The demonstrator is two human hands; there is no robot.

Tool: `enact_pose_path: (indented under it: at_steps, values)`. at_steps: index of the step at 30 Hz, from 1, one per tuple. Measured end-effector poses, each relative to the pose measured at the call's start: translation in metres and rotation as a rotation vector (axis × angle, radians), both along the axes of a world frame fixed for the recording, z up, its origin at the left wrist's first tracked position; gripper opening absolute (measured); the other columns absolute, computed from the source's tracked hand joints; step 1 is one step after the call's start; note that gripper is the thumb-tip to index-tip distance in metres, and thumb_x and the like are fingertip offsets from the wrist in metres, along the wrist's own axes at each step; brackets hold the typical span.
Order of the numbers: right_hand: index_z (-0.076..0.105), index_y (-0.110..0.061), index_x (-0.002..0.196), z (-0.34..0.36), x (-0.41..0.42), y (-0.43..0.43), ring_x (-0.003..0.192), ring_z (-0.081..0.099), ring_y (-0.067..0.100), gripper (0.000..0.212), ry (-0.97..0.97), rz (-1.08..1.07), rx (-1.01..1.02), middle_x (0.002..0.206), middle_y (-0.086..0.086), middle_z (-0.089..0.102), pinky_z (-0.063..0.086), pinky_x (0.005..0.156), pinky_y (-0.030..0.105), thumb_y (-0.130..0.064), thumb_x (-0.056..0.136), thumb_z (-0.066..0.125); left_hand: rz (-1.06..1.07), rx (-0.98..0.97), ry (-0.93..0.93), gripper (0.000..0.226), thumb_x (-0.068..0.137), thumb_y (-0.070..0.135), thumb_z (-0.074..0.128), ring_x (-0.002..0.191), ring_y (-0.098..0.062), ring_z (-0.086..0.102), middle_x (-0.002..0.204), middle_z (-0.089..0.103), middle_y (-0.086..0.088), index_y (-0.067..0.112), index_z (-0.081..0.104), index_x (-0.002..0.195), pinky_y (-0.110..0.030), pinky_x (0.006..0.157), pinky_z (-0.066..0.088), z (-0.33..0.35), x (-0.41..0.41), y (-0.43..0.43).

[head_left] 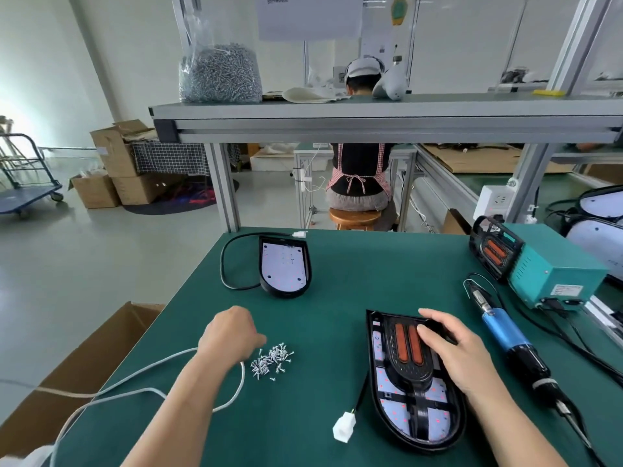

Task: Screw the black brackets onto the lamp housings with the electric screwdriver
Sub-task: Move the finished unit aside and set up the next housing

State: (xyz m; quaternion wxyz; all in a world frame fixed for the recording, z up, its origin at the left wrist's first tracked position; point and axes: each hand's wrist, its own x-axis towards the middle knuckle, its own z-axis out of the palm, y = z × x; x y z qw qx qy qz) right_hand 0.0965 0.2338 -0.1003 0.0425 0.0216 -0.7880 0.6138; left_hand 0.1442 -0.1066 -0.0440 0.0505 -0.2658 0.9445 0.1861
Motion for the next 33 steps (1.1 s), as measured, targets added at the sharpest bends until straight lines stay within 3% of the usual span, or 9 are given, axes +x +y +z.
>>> enact_pose_path:
  at_steps: [5, 10, 13, 17, 20, 23, 26, 30, 33]
  values:
    - [0.072, -0.031, 0.112, -0.002, -0.001, -0.003, 0.117, 0.06, 0.015, 0.031, -0.091, -0.005, -0.062, 0.12, -0.005, 0.068, 0.042, 0.108, 0.035, -0.02, 0.085, 0.081, -0.044, -0.01, -0.104, 0.029, 0.081, 0.026, 0.073, 0.074, -0.025, 0.056, 0.099, 0.073, -0.01, 0.004, 0.068, 0.099, -0.031, 0.071, 0.052, -0.009, -0.001, -0.001]
    - [0.071, -0.019, 0.101, 0.003, 0.002, -0.009, 0.084, 0.069, 0.006, 0.02, -0.137, 0.01, -0.122, 0.1, 0.003, 0.075, 0.048, 0.073, 0.016, -0.013, 0.084, 0.081, -0.097, -0.05, -0.103, 0.014, 0.081, 0.015, 0.064, 0.07, -0.025, 0.053, 0.098, 0.073, -0.012, 0.004, 0.065, 0.088, -0.029, 0.064, 0.05, -0.01, -0.005, 0.0]
    - [0.071, -0.018, 0.098, 0.004, 0.004, -0.008, 0.074, 0.067, -0.002, 0.017, -0.14, 0.012, -0.104, 0.095, 0.001, 0.076, 0.045, 0.064, 0.007, -0.013, 0.085, 0.081, -0.132, -0.083, -0.085, 0.006, 0.083, 0.012, 0.058, 0.072, -0.026, 0.054, 0.097, 0.073, -0.012, 0.008, 0.061, 0.082, -0.029, 0.063, 0.047, -0.01, -0.004, 0.003]
    - [0.07, -0.019, 0.097, 0.008, 0.007, -0.008, 0.078, 0.068, 0.004, 0.016, -0.155, 0.02, -0.094, 0.094, 0.001, 0.075, 0.046, 0.064, 0.01, -0.012, 0.085, 0.079, -0.122, -0.043, 0.191, 0.008, 0.086, 0.011, 0.054, 0.082, -0.026, 0.064, 0.082, 0.069, -0.002, 0.011, 0.059, 0.081, -0.034, 0.071, 0.053, -0.008, 0.003, 0.009]
    - [0.069, -0.021, 0.098, 0.01, 0.009, -0.01, 0.088, 0.068, 0.011, 0.016, -0.158, -0.001, -0.075, 0.096, -0.001, 0.074, 0.046, 0.071, 0.017, -0.015, 0.086, 0.078, -0.127, 0.235, 0.474, 0.015, 0.085, 0.01, 0.061, 0.062, -0.022, 0.063, 0.062, 0.067, 0.002, 0.019, 0.058, 0.073, -0.032, 0.058, 0.053, 0.0, 0.014, 0.043]
    - [0.069, -0.021, 0.098, 0.009, 0.01, -0.012, 0.09, 0.067, 0.01, 0.015, -0.151, -0.036, -0.026, 0.096, -0.005, 0.074, 0.045, 0.072, 0.017, -0.02, 0.086, 0.078, -0.237, 0.444, 0.589, 0.019, 0.088, 0.015, 0.064, 0.058, -0.013, 0.058, 0.068, 0.067, 0.007, 0.025, 0.057, 0.073, -0.024, 0.053, 0.047, 0.001, 0.02, 0.096]
    - [0.07, -0.02, 0.094, 0.008, 0.01, -0.014, 0.087, 0.065, 0.007, 0.005, -0.135, -0.069, -0.006, 0.092, -0.008, 0.073, 0.044, 0.068, 0.011, -0.023, 0.09, 0.074, -0.401, 0.418, 0.654, 0.019, 0.095, 0.02, 0.059, 0.073, -0.007, 0.053, 0.074, 0.062, 0.009, 0.026, 0.053, 0.078, -0.02, 0.065, 0.042, -0.007, 0.022, 0.146]
    - [0.071, -0.015, 0.099, 0.01, 0.007, -0.012, 0.094, 0.065, 0.016, 0.008, -0.143, -0.073, 0.119, 0.097, -0.001, 0.073, 0.05, 0.084, 0.028, -0.017, 0.093, 0.067, -0.68, 0.216, 0.684, 0.019, 0.099, 0.011, 0.047, 0.082, -0.015, 0.044, 0.084, 0.054, 0.007, 0.019, 0.043, 0.083, -0.027, 0.09, 0.037, -0.014, 0.02, 0.187]
    - [0.071, -0.01, 0.104, 0.012, 0.004, -0.012, 0.098, 0.066, 0.022, 0.013, -0.145, -0.087, 0.178, 0.099, 0.003, 0.073, 0.049, 0.087, 0.031, -0.013, 0.092, 0.066, -0.781, 0.087, 0.634, 0.015, 0.104, 0.012, 0.038, 0.091, -0.016, 0.043, 0.092, 0.049, 0.005, 0.018, 0.039, 0.09, -0.029, 0.102, 0.035, -0.02, 0.017, 0.193]
